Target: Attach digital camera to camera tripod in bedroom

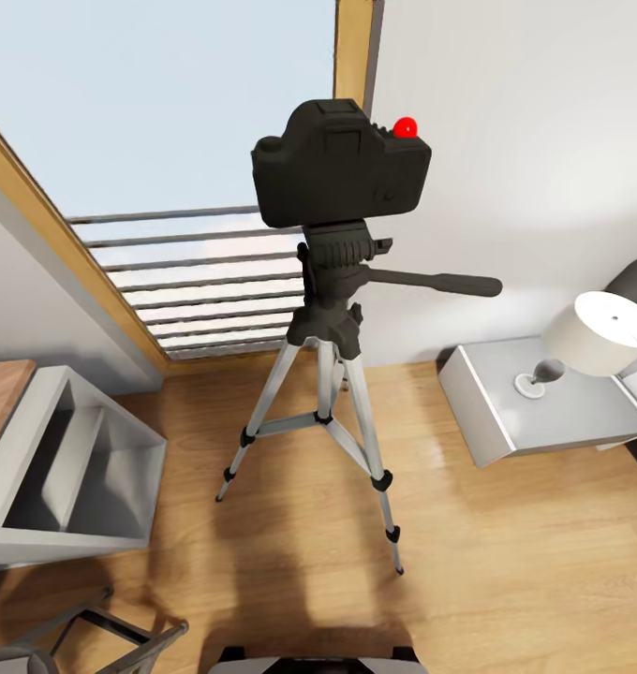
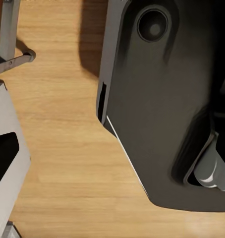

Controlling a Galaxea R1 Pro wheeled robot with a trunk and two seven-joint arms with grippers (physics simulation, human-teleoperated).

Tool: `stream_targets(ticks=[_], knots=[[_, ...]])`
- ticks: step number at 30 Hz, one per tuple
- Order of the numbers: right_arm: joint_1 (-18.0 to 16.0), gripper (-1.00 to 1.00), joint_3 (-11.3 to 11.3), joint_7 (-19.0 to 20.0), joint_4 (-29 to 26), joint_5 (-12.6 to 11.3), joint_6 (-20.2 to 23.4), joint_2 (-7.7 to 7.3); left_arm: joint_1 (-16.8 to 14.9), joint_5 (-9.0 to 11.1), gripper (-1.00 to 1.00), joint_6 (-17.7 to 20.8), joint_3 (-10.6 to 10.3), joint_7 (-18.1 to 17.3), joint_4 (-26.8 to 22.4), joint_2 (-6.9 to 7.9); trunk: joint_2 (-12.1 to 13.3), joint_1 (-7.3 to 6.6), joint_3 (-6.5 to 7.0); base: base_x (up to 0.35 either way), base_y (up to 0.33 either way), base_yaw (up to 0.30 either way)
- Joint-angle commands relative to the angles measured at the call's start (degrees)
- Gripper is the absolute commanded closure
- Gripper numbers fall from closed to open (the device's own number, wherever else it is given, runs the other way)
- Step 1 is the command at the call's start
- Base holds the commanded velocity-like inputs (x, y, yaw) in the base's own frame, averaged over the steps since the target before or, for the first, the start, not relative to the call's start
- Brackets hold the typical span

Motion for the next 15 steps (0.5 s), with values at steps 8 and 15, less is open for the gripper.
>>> stream_targets(ticks=[8,15], knots=[[0.2,-1.0,0.3,-0.3,0.2,-0.5,-2.7,0.41,0.0,0.5,-1.0,0.2,-0.6,-0.2,0.0,-0.02,-0.1,0.03,0.61,0.0,0.0,0.0],[0.4,-1.0,0.3,-0.6,0.2,-0.5,-3.1,0.54,0.1,0.5,-1.0,0.1,-0.7,-0.2,-0.4,-0.14,-0.1,0.03,1.24,0.0,0.0,0.0]])
